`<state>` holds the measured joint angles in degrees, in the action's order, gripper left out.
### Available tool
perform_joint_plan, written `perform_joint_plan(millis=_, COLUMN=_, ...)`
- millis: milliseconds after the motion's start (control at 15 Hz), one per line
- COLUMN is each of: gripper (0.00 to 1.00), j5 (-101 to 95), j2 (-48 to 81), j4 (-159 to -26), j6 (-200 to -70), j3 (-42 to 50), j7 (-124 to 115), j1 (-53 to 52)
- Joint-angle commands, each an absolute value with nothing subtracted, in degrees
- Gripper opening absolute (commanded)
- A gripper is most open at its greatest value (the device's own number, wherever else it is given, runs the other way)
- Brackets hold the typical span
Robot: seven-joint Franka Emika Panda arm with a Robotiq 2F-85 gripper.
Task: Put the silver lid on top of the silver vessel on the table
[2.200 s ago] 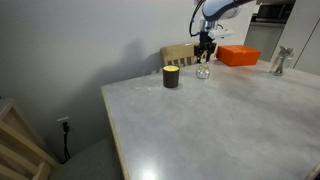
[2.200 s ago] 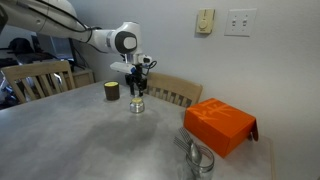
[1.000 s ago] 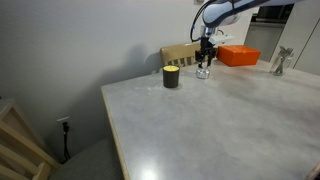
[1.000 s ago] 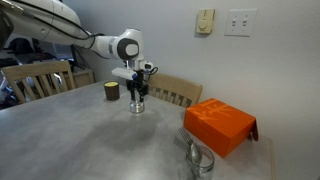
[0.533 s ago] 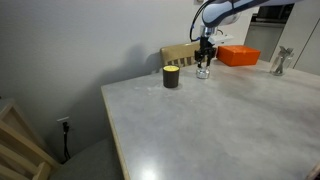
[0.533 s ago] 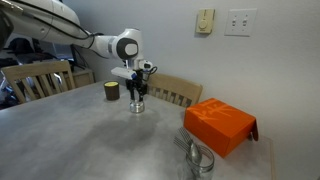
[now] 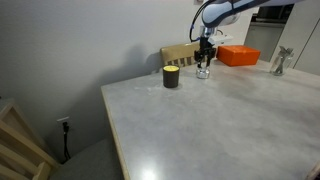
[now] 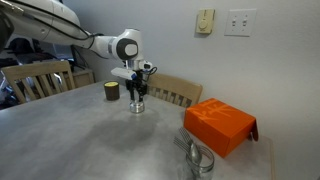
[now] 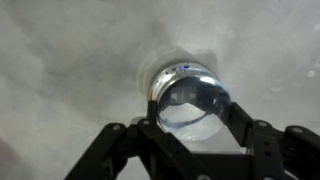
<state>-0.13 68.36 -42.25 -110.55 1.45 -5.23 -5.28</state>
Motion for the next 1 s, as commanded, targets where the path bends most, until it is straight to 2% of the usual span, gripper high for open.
perform_joint_plan(millis=0, gripper=0.44, j5=0.49, j2=70.28, j4=-39.77, j6=-110.06, j3=0.85, j7=-4.59, j1=-4.79)
perform_joint_plan(millis=933, gripper=0.44, j5=0.25, j2=70.35, j4=-40.38, j6=-111.44, j3=1.27, j7=-4.58, j1=-3.97)
